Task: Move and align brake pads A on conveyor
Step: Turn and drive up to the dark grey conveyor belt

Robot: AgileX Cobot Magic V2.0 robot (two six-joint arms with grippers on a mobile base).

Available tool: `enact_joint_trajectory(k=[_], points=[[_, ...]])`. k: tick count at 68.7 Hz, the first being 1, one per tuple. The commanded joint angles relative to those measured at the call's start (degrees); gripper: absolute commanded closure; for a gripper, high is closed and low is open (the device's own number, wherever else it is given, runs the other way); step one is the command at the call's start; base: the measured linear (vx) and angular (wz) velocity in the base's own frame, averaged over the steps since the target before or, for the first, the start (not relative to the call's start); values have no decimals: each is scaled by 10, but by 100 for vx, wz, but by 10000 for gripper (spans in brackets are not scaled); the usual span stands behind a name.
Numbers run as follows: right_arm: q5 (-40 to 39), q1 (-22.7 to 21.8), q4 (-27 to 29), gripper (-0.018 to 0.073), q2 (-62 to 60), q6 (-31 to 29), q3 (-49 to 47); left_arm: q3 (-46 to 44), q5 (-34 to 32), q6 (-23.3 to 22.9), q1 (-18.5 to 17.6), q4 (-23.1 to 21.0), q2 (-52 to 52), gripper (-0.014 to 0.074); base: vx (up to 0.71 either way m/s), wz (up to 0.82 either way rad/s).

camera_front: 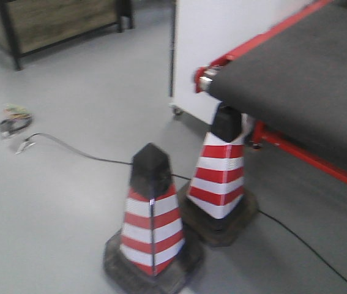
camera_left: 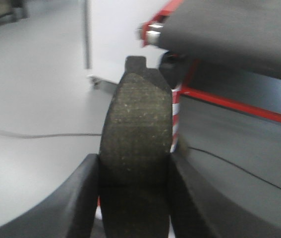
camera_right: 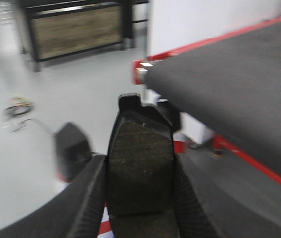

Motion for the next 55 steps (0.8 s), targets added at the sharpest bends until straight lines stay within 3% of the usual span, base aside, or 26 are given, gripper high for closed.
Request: enact_joint_trajectory(k=[1, 55], points=[[-49, -1, -14, 528, 4, -4, -17, -14, -52, -1, -2, -1, 4, 513, 24, -78], [-50, -1, -14, 528, 4, -4, -17, -14, -52, -1, -2, -1, 4, 513, 21, -73]])
